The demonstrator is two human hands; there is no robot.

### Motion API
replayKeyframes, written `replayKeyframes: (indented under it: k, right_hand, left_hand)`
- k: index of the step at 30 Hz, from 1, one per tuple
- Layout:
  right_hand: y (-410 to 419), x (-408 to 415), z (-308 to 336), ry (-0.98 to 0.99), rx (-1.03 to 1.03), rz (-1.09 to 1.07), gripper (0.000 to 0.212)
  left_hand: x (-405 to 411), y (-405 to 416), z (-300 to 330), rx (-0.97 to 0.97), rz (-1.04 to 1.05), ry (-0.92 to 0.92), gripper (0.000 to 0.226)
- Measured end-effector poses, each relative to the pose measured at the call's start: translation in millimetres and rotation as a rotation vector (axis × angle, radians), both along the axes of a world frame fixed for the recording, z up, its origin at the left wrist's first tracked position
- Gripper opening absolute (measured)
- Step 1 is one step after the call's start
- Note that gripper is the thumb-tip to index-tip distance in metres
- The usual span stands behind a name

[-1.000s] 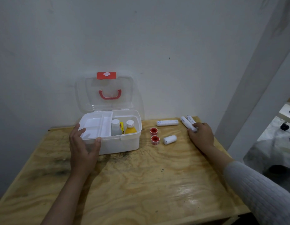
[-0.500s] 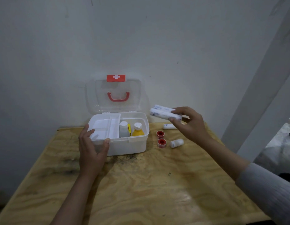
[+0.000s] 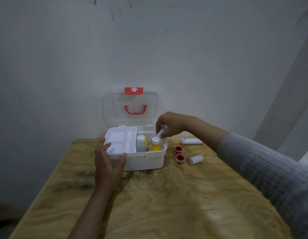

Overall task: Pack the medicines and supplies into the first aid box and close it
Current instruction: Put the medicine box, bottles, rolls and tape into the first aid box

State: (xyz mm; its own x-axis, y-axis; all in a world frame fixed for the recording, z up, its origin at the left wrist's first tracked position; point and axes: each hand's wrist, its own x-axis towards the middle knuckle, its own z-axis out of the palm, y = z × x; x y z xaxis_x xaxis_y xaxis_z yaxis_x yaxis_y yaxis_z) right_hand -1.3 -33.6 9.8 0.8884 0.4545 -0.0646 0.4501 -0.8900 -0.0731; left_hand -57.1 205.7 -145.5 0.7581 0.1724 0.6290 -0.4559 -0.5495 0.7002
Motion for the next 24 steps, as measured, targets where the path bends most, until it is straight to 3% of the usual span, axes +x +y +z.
replayKeyframes:
  k: [6,16,24]
  right_hand:
    - [7.1,14.9,-15.7,0.006,-0.031,0.026,0.033]
    - [-43.1,-1.9,-10.5,-0.180,0.429,-0.100,0.027]
    - [-102.5,-45.8,-43.2,0.071,0.353,-0.229,0.033]
  left_hand:
    - [4.0,2.3,-4.4,0.001,0.014,0.022,0.060]
    - [3.8,2.1,-3.9,0.013,0.012,-0.012,0.060]
    - [3.8,2.2,-4.3,0.017,0.001,-0.026,0.061]
